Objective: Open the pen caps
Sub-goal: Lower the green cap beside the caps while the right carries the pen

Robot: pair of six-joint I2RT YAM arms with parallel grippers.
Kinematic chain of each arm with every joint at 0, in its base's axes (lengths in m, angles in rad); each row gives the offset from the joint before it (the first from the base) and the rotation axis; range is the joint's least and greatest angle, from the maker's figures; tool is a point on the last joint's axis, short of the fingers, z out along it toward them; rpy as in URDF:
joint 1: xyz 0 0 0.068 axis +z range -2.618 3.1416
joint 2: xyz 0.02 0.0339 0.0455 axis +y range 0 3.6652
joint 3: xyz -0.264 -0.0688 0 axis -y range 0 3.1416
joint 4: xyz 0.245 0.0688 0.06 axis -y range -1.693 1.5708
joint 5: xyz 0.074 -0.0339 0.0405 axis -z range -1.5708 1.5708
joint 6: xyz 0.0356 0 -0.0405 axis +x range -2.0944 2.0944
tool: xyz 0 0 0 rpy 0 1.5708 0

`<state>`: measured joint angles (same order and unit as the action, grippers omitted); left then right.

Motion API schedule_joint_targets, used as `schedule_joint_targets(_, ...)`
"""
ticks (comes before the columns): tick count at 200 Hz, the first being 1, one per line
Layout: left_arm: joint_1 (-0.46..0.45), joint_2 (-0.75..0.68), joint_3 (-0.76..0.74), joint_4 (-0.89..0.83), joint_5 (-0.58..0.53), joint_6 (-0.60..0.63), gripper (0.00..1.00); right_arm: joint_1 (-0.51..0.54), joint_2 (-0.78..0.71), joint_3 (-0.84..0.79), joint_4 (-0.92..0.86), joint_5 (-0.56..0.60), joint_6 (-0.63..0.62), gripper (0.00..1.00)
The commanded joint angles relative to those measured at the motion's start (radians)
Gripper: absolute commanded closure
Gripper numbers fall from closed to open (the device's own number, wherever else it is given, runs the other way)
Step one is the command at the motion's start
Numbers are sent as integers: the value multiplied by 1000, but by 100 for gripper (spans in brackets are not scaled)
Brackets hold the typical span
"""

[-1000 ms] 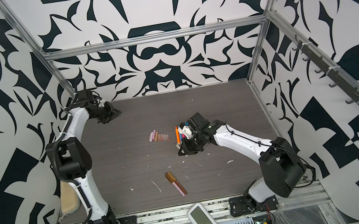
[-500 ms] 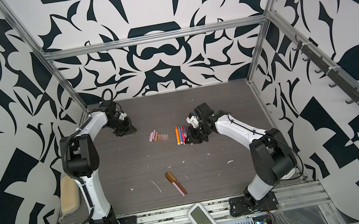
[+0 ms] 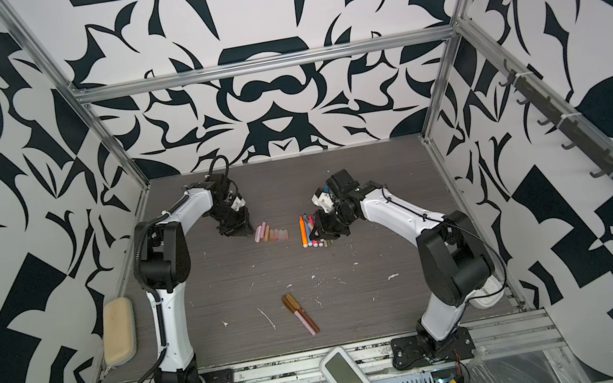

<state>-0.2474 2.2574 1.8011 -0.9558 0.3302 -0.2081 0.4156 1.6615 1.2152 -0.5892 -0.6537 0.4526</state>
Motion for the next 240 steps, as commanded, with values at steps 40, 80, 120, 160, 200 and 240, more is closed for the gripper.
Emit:
schedule_joint_targets(40,-2,-2,11,-52,7,10,73,-5,-18,26,-34,-11,-34,100)
schedule_joint_targets(80,-2,-26,12,-51,27,-3,72,-6,-11,27,-34,-16,-36,100)
schedule_joint_targets(120,0,-45,19,-19,94,-44,71,-7,-15,21,-35,-6,-41,100)
schedule_joint_targets(160,-1,-48,55,-31,100,-58,71,-81,-17,50,-88,78,-38,100)
schedule_joint_targets(200,2,-48,78,-59,80,-46,71,-185,42,61,-97,133,-86,100)
schedule_joint_targets(240,13,-55,53,-59,93,-48,71,-198,150,92,-31,243,-129,100)
